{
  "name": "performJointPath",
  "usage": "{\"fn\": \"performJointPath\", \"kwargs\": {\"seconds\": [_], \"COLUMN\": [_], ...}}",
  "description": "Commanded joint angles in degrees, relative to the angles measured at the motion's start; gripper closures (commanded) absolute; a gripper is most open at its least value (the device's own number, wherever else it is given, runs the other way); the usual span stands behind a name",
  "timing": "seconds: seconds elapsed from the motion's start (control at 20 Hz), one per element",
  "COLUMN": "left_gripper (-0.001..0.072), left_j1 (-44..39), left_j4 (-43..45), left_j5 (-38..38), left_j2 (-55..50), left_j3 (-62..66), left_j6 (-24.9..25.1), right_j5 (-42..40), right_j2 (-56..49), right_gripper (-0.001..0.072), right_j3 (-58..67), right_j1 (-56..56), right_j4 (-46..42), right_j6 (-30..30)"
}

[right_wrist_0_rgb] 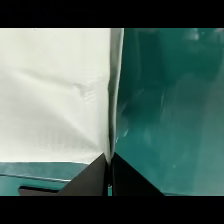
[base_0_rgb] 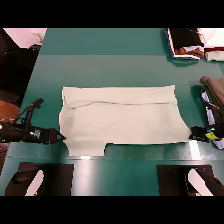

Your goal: Fold the shirts.

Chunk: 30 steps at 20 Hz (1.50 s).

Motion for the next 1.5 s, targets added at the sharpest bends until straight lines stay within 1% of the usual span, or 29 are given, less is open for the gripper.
{"fn": "performJointPath", "kwargs": {"seconds": [0.0,0.1,0.25,0.4,0.6,0.8,0.85,0.95,1.0,1.05,1.1,1.15,1.2,1.35,1.4,1.45], "left_gripper": [0.0684,0.0683,0.0682,0.0682,0.0682,0.0681,0.0681,0.068,0.0621,0.0266,0.0008,0.0061,0.0103,0.0106,0.0145,0.0443], "left_j1": [0.04,0.04,0.04,0.04,0.04,0.04,0.04,0.04,0.04,0.04,0.07,0.07,0.07,0.04,0.04,0.04], "left_j4": [-2.25,-2.08,-2.12,-2.12,-2.34,-5.09,-5.97,-6.27,-6.45,-6.54,-6.62,-6.62,-6.58,-6.4,-6.38,-6.38], "left_j5": [4.7,8.87,14.51,18.75,22.32,26.36,27.04,29.86,31.21,32.06,31.89,30.49,27.47,16.96,14.82,13.16], "left_j2": [-1.11,-5.7,-15.67,-26.75,-38.88,-46.62,-47.93,-49.55,-49.81,-49.86,-49.79,-49.7,-49.66,-49.72,-49.72,-49.72], "left_j3": [6.21,9.18,12.35,17.07,25.97,32.52,33.66,34.62,34.62,34.62,34.69,34.75,34.99,35.12,35.12,35.12], "left_j6": [-0.35,1.62,5.16,6.93,7.13,12.33,13.07,12.96,12.87,12.33,10.71,9.75,9.99,9.97,9.94,10.05], "right_j5": [2.14,-0.13,-4.48,-7.43,-7.72,-7.89,-7.91,-9.51,-10.84,-12.35,-12.76,-12.07,-10.38,-2.1,-0.68,-0.28], "right_j2": [5.31,2.97,-5.7,-16.48,-28.68,-37.51,-39.52,-43.01,-44.48,-45.99,-47.1,-47.76,-47.71,-46.9,-46.42,-46.21], "right_gripper": [0.0693,0.0693,0.0693,0.0693,0.0693,0.0692,0.0692,0.0686,0.0588,0.0288,0.0132,0.0133,0.0135,0.0136,0.0136,0.0136], "right_j3": [1.55,5.62,13.16,21.16,31.12,40.19,42.45,46.16,47.71,49.2,50.66,51.84,52.11,49.68,47.39,45.07], "right_j1": [-1.2,1.22,6.49,10.29,13.73,15.1,15.1,14.78,14.25,13.53,12.83,11.74,10.51,6.58,5.05,3.63], "right_j4": [2.38,4.15,5.29,5.31,5.29,5.49,7.1,12.44,15.5,18.97,21.53,23.02,23.19,23.02,23.12,23.12], "right_j6": [0.11,0.44,1.64,4.02,4.9,6.6,6.6,6.69,6.69,6.64,6.51,6.23,5.33,0.76,-0.33,-0.96]}}
